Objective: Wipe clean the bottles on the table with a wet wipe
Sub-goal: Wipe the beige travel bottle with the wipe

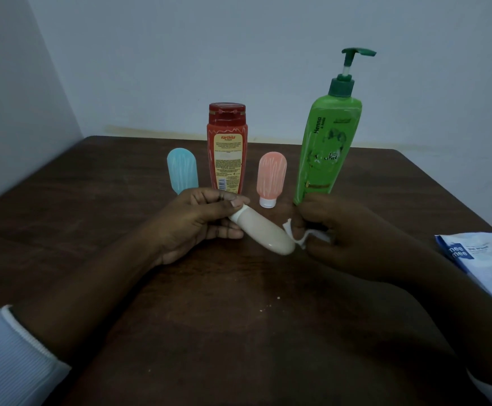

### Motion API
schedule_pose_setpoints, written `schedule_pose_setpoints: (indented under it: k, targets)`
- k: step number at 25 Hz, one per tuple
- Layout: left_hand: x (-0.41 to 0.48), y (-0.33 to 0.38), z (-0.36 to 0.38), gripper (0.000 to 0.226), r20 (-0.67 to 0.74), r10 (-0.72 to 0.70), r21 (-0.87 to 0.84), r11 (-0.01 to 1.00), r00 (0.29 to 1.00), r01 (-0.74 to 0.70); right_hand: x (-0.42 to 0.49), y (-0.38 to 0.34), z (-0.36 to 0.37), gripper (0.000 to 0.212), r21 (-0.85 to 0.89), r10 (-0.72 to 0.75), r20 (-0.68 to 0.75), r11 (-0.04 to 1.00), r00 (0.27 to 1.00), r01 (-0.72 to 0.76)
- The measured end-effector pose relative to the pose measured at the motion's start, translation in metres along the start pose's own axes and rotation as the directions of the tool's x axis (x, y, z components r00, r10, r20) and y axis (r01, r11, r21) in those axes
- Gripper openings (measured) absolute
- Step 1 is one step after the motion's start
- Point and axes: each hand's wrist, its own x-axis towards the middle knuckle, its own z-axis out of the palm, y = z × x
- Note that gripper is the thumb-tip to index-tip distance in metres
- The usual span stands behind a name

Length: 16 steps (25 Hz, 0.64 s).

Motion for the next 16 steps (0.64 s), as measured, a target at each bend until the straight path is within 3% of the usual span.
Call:
schedule_pose_setpoints:
  k: [2, 6, 11, 16]
  targets:
    - [-0.001, 0.0, 0.002, 0.025, 0.015, 0.011, -0.003, 1.0, 1.0, -0.011, 0.0, 0.005, -0.001, 0.015, -0.008, 0.018, -0.105, 1.0, 0.994, -0.019]
    - [-0.006, 0.0, 0.007, 0.032, 0.107, 0.057, 0.018, 0.998, 0.993, -0.059, 0.001, -0.001, 0.009, 0.016, 0.135, 0.026, -0.213, 0.991, 0.977, 0.003]
    - [-0.011, -0.001, 0.014, 0.043, 0.176, 0.057, 0.044, 0.997, 0.983, -0.066, 0.005, -0.001, 0.024, 0.018, 0.391, 0.12, -0.163, 0.919, 0.979, -0.047]
    - [-0.011, 0.0, 0.018, 0.041, 0.139, 0.068, -0.014, 0.998, 0.988, -0.067, 0.005, 0.001, 0.021, 0.026, 0.44, 0.135, -0.119, 0.895, 0.984, -0.07]
